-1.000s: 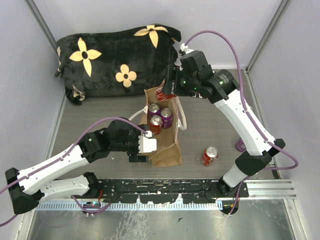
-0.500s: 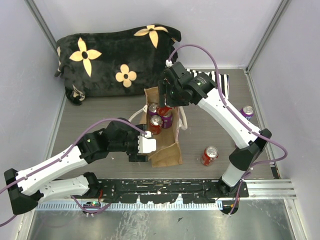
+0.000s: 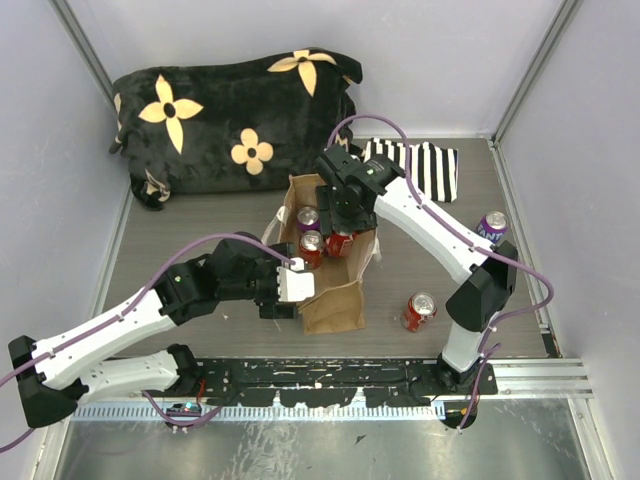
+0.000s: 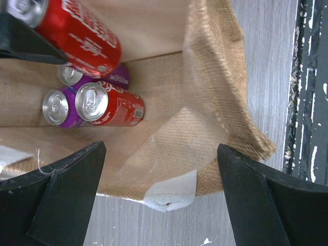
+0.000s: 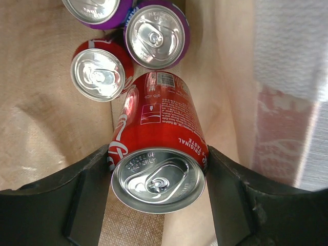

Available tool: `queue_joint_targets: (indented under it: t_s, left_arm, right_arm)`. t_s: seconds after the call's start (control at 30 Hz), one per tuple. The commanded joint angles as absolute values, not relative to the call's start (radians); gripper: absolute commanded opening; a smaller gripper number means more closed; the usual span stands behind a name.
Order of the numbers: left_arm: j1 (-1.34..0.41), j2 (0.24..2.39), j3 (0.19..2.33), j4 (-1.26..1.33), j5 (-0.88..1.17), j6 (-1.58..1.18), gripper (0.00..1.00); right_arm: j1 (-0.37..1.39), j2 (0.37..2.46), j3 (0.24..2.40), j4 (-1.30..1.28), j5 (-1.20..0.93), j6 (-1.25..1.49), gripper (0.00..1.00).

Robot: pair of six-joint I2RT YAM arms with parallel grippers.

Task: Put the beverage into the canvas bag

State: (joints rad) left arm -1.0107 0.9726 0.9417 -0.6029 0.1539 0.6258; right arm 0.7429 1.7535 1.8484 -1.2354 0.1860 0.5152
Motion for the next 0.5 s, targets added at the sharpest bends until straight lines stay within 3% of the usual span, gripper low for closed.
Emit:
queue_joint_targets:
  t_s: [0.0, 0.47]
  left_arm:
    - [-1.014, 0.989, 0.981, -0.575, 0.125, 0.637, 0.98]
    - [-1.014, 0.982, 0.965, -0.573, 0.127, 0.63, 0.98]
  right_arm:
    - [0.75, 1.745, 1.835, -1.174, 0.208, 0.519, 0.01]
    - [0.75, 1.781, 1.701, -1.065, 0.204, 0.515, 0.01]
